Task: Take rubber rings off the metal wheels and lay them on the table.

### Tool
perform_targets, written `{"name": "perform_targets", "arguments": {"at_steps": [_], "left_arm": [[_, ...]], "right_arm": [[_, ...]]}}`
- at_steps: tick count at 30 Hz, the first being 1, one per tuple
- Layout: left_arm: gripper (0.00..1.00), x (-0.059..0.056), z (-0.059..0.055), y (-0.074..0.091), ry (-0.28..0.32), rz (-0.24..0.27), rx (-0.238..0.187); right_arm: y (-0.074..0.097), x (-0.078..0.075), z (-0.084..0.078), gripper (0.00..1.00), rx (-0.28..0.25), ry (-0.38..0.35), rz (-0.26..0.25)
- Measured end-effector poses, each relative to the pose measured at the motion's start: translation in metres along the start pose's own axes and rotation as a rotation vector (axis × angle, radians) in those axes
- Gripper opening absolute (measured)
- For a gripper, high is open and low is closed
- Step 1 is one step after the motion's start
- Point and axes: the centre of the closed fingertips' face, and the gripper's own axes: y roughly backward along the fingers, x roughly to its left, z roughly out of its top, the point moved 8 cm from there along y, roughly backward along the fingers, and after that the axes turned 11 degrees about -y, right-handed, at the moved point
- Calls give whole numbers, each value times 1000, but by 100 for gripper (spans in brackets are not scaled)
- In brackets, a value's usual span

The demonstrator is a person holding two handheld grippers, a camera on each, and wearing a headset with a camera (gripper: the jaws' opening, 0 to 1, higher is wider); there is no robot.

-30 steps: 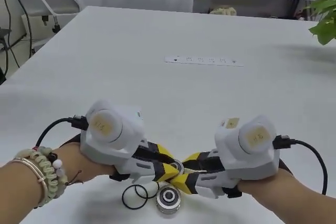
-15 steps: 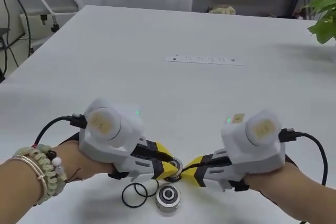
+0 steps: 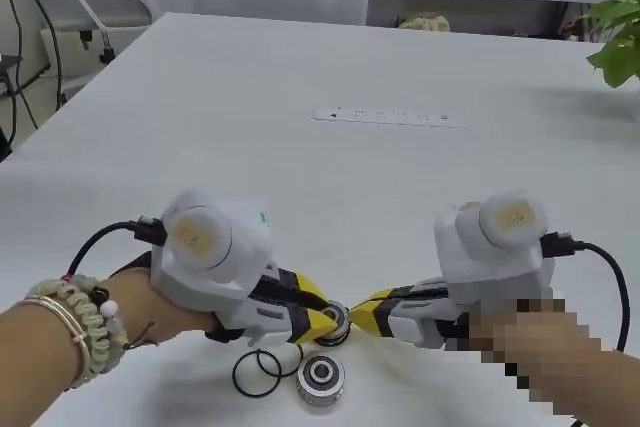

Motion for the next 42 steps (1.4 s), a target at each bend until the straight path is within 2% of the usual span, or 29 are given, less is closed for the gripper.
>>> {"name": "perform_targets", "arguments": {"at_steps": [12,18,21,22,23,24,25,26,27,28,35,42], "left_arm": [[7,0,0,0,-14,-2,0],[7,1,0,0,-11,-3,-4],[7,0,0,0,-6,-2,-8],[7,0,0,0,-5,-1,-10],[7,0,0,-1,-3,3,-12],[7,1,0,-1,-1,7,-10],[7,1,0,-2,0,7,-10],[7,1,0,-2,-1,7,-9],[7,0,1,-2,1,9,-9],[7,0,1,-2,2,10,-8],[8,-1,2,-2,15,20,-1],[8,0,3,-3,9,11,15]], "right_arm": [[1,6,1,0,2,-13,-1],[2,9,2,0,-3,-32,15],[1,14,4,0,-18,-36,46],[1,20,7,0,-50,-41,92],[1,31,16,0,-122,-74,171],[2,25,11,0,-40,-96,47],[-1,22,14,0,-47,30,17],[-2,24,13,0,-58,46,44],[-3,25,11,0,-53,0,58],[-2,22,10,0,-55,-24,57],[0,9,4,0,-37,-72,0],[0,9,2,0,-29,-78,0]]}}
